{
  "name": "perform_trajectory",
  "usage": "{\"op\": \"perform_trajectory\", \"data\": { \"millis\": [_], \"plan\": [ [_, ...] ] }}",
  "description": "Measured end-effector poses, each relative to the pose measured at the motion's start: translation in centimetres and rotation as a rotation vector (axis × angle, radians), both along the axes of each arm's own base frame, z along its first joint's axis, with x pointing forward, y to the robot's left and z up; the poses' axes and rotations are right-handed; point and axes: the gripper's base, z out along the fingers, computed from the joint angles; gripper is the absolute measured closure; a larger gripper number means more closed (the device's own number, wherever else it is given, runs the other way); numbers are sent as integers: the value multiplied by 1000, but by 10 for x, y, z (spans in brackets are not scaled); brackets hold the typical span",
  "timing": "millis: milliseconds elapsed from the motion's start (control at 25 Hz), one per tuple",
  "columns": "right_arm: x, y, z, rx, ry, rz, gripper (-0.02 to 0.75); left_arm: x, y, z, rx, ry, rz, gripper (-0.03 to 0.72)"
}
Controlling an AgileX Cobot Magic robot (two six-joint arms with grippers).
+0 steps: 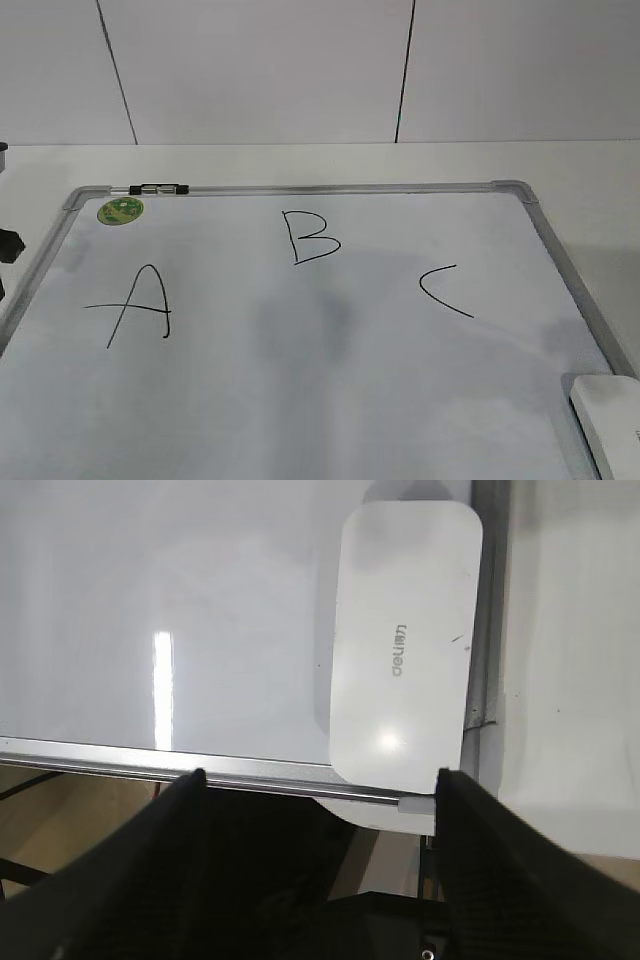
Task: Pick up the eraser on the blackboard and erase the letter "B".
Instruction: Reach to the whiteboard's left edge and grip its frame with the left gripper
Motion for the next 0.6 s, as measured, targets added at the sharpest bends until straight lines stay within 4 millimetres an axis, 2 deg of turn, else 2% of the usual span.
{"op": "perform_trajectory", "data": {
  "millis": [200, 600],
  "plan": [
    [0, 0, 0, 0, 0, 0, 190, 5, -1, -12, -23, 7, 9, 454],
    [0, 0, 0, 0, 0, 0, 188, 10, -3, -12, -52, -38, 11, 454]
  ]
}}
